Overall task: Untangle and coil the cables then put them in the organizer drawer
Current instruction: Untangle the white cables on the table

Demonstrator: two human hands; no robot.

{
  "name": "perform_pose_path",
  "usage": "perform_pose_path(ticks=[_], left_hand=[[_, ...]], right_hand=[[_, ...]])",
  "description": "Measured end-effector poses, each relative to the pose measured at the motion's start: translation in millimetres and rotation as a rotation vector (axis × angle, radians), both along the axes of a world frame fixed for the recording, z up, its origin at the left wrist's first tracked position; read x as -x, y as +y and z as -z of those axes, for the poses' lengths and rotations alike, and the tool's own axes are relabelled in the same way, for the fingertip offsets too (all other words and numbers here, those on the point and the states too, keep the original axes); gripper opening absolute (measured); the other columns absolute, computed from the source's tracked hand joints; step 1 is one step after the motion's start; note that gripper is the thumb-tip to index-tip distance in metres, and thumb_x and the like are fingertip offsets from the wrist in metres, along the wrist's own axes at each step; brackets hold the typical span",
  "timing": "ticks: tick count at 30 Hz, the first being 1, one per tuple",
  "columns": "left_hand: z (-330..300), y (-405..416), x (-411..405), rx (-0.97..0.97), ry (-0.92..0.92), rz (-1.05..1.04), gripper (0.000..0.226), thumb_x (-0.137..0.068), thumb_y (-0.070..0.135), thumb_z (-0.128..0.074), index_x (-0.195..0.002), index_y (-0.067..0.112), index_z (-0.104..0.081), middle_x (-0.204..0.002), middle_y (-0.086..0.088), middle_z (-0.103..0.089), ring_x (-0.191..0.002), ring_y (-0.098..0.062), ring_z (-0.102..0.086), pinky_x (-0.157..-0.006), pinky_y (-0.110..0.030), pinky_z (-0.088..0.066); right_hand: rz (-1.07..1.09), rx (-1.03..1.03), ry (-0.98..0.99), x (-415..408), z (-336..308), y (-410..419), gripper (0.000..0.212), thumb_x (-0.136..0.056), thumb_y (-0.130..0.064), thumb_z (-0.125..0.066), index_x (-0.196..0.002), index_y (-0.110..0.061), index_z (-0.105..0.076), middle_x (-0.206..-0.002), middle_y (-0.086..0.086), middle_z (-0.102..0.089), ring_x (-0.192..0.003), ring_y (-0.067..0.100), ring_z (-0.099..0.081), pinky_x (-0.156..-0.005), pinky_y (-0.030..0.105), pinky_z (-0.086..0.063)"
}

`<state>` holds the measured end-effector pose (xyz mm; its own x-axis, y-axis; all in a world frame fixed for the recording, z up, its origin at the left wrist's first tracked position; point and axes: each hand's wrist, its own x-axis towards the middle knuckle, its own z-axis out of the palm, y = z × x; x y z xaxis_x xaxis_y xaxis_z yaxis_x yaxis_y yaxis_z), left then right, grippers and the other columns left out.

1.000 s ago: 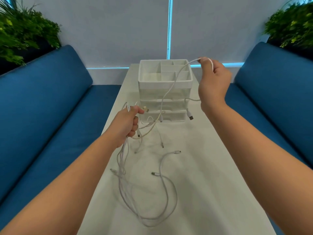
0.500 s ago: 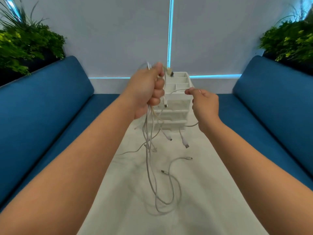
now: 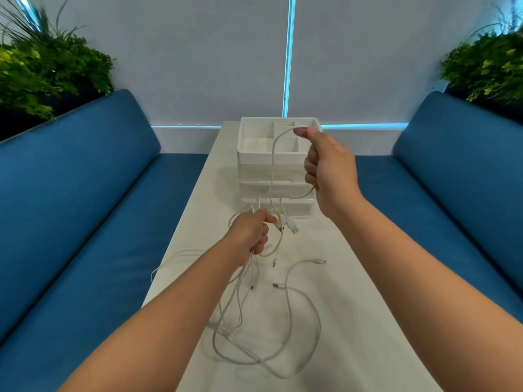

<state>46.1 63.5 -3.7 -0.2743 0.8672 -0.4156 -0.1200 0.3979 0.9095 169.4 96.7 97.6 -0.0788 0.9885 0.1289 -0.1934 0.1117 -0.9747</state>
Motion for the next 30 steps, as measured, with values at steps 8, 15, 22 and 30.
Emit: perform_pose_path(ticks=[8,15,22,30], left_hand=[[10.0,3.8,3.1,0.025,-0.134,-0.071,0.031,-0.105,0.027,-0.042,-0.078,0.014,-0.051,-0.047,0.006,-0.031,-0.036,-0.007,-0.022,-0.035,-0.019,-0.016],[-4.3,7.0,0.4,-0.142,-0.274,-0.002,0.036,-0.105,0.035,-0.043,-0.11,0.006,-0.065,-0.051,0.008,-0.025,-0.04,-0.006,-0.02,-0.037,-0.018,-0.015],[9.0,10.0,5.9,-0.115,-0.362,-0.229,0.035,-0.106,0.025,-0.04,-0.123,0.002,-0.06,-0.055,0.005,-0.029,-0.037,-0.006,-0.022,-0.033,-0.018,-0.018],[-3.8,9.8,14.7,-0.22,-0.617,-0.265,0.038,-0.107,0.032,-0.036,-0.109,0.006,-0.064,-0.049,0.008,-0.027,-0.035,-0.005,-0.021,-0.033,-0.018,-0.015]], right_hand=[[0.031,-0.121,-0.266,-1.9,7.6,3.5,0.023,-0.097,-0.029,-0.051,-0.095,-0.024,-0.073,-0.058,-0.012,-0.051,-0.058,0.004,-0.042,-0.055,0.021,-0.037],[-0.106,0.001,-0.38,-3.0,42.1,5.1,0.019,-0.093,-0.025,-0.057,-0.092,-0.021,-0.075,-0.053,-0.015,-0.054,-0.057,0.008,-0.044,-0.055,0.022,-0.035],[-0.406,0.027,-0.151,-14.6,32.9,2.6,0.03,-0.095,-0.023,-0.051,-0.08,-0.012,-0.074,-0.058,0.0,-0.02,-0.053,0.013,-0.016,-0.05,0.029,-0.016],[-0.407,0.02,-0.488,-31.7,114.8,-8.5,0.029,-0.09,-0.003,-0.045,-0.066,-0.007,-0.061,-0.047,-0.003,-0.042,-0.046,0.012,-0.034,-0.049,0.025,-0.029]])
